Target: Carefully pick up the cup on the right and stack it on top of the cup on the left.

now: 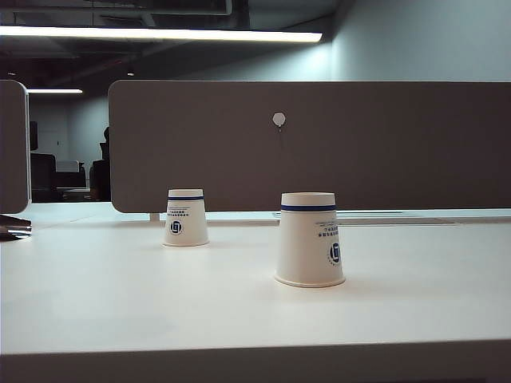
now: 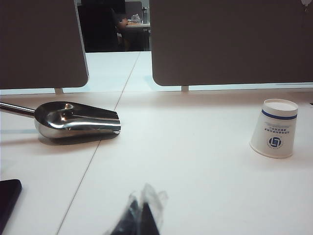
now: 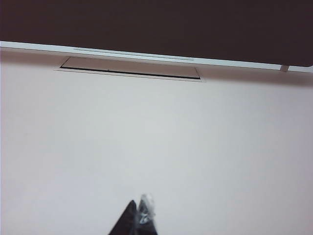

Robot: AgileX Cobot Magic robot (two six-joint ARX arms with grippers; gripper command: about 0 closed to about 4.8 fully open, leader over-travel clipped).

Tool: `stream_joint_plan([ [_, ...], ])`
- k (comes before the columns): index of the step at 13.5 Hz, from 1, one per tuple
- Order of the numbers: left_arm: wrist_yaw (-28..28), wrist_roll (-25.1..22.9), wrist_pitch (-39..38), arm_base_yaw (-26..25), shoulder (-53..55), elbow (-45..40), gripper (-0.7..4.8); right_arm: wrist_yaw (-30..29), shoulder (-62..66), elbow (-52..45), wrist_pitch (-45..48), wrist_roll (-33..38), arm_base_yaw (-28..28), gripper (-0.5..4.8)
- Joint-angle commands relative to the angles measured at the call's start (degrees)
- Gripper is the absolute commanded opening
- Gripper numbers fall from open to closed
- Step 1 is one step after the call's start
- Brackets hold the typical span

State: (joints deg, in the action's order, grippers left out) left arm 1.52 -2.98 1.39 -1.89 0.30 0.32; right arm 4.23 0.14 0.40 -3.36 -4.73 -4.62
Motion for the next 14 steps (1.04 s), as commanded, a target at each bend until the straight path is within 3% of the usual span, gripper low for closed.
stream_joint_plan([
  [1,-0.22,0.00,0.39,-0.07,0.00,0.09,-0.05,-0.31,-0.09,-0.24,1.03,0.22,0.00,-0.04],
  [10,-0.22,0.00,0.66,-0.07,0.00,0.09,-0.05,-0.74,-0.09,-0.24,2.27,0.68,-0.15,-0.04],
  [11,-0.24,1.53,0.66,-0.07,0.02,0.09,-0.05,-4.48,-0.09,-0.24,4.42,2.19,-0.24,-0.04],
  [14,-0.55,4.92,0.83,-0.04,0.02,0.09,-0.05,-5.90,-0.09,-0.24,6.08,3.41,-0.24,-0.04],
])
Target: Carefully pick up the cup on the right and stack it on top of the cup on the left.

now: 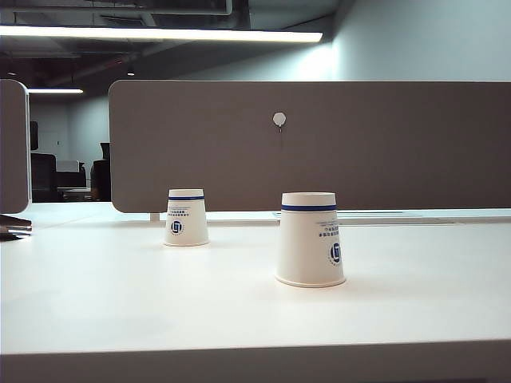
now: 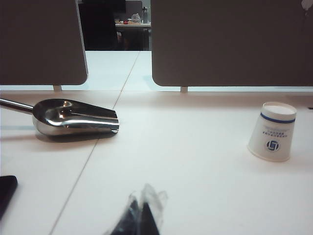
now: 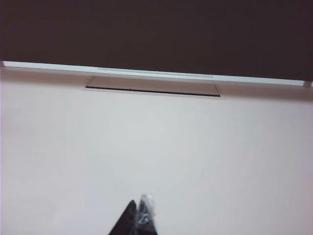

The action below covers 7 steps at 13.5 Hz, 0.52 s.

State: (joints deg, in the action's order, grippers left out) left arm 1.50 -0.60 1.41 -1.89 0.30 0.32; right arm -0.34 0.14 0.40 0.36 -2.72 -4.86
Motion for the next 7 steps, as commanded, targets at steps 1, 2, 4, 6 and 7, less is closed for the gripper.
stream_joint_plan([
  [1,-1.25,2.97,0.81,-0.04,0.00,0.09,-0.05,-1.44,-0.09,-0.24,2.73,1.75,-0.02,-0.04],
  [2,-4.96,2.95,0.81,-0.04,0.00,0.09,-0.05,-3.72,-0.09,-0.24,3.30,1.88,-0.02,-0.04],
  [4,-10.69,2.99,0.79,-0.04,0.02,0.09,-0.05,-4.39,-0.09,-0.24,3.28,1.92,-0.02,-0.04],
  [6,-20.48,4.50,0.70,-0.04,0.00,0.09,-0.05,-5.68,-0.09,-0.24,3.26,3.21,-0.02,-0.03],
  [7,-22.49,4.76,0.57,-0.04,0.00,0.09,-0.05,-6.32,-0.09,-0.24,3.26,3.26,-0.02,0.01],
])
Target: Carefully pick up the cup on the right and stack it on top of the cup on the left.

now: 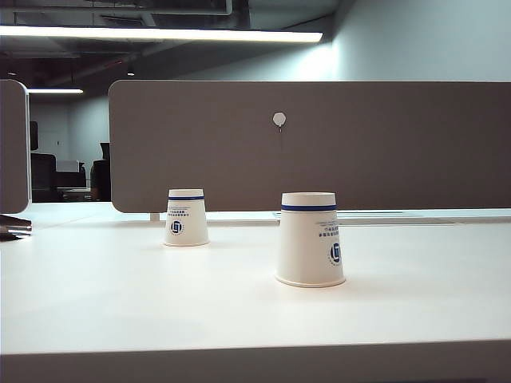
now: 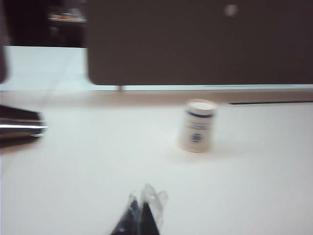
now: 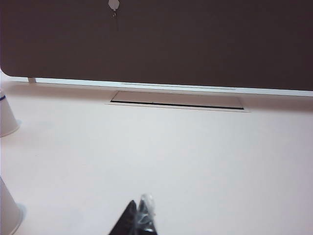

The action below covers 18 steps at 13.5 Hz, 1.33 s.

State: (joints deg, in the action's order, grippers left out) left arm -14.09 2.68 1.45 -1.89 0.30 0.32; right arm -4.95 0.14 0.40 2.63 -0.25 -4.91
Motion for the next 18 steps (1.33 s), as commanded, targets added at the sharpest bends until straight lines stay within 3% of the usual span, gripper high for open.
stream_joint_plan([
  [1,-10.49,2.56,0.02,-0.04,0.00,0.09,-0.05,-3.39,-0.09,-0.24,0.94,2.12,0.02,0.01],
  [3,-15.15,2.73,-0.85,-0.04,0.00,0.09,-0.05,-5.90,-0.09,-0.24,0.57,3.58,0.02,0.01],
  [6,-26.69,5.29,-4.50,-0.04,0.00,0.09,-0.05,-16.37,-0.09,-0.24,-0.46,8.52,0.00,0.26],
  [9,-29.22,5.29,-5.22,-0.04,0.00,0.09,-0.05,-22.05,-0.09,-0.24,-1.60,11.10,-0.02,0.29],
  [11,-30.47,5.29,-5.20,-0.04,0.00,0.09,-0.05,-24.30,-0.09,-0.24,-2.43,11.19,-0.02,0.59],
  [12,-31.17,5.29,-4.94,-0.04,0.00,0.09,-0.05,-25.22,-0.09,-0.26,-3.04,11.21,-2.86,0.64],
  [13,-34.10,5.31,1.66,-0.04,0.02,0.11,-0.06,-9.88,-0.09,-0.26,-4.04,7.89,-19.74,1.70],
  [15,-34.93,5.31,1.68,-0.04,0.00,0.11,-0.06,-5.90,-0.09,-0.26,-4.04,7.43,-23.85,1.80],
  [16,-36.22,5.40,1.68,-0.02,0.00,0.11,-0.06,0.39,-0.09,-0.26,-3.82,5.05,-30.42,2.01],
  [18,-36.41,6.58,1.68,0.02,0.00,0.11,-0.06,3.06,-0.07,-0.26,-3.65,4.42,-32.85,2.09],
])
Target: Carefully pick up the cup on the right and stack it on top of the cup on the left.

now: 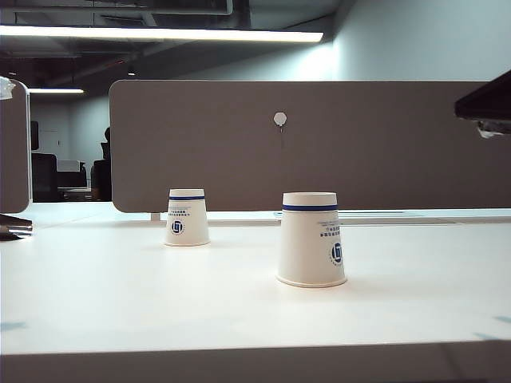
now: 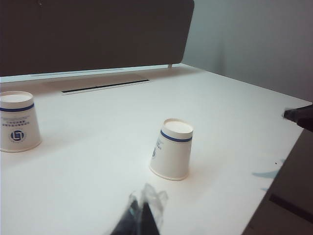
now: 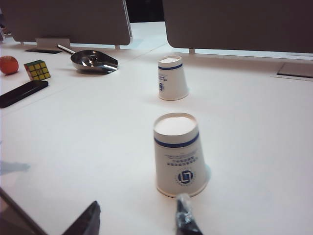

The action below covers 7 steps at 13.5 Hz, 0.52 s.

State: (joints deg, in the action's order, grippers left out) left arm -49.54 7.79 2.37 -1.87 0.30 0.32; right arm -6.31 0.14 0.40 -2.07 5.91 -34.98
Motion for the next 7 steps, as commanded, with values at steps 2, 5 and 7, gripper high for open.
stream_joint_plan([
  [2,-1.09,1.86,1.60,1.01,0.00,0.11,-0.06,7.67,23.10,1.31,23.61,-5.99,-6.27,2.35],
  [5,-1.09,1.88,3.74,1.01,0.02,0.11,-0.06,6.19,69.24,19.28,43.01,-8.11,-6.10,3.33],
  [7,-1.09,1.88,3.74,1.01,0.02,0.11,-0.06,6.19,71.06,20.28,43.06,-8.11,-6.03,3.33],
])
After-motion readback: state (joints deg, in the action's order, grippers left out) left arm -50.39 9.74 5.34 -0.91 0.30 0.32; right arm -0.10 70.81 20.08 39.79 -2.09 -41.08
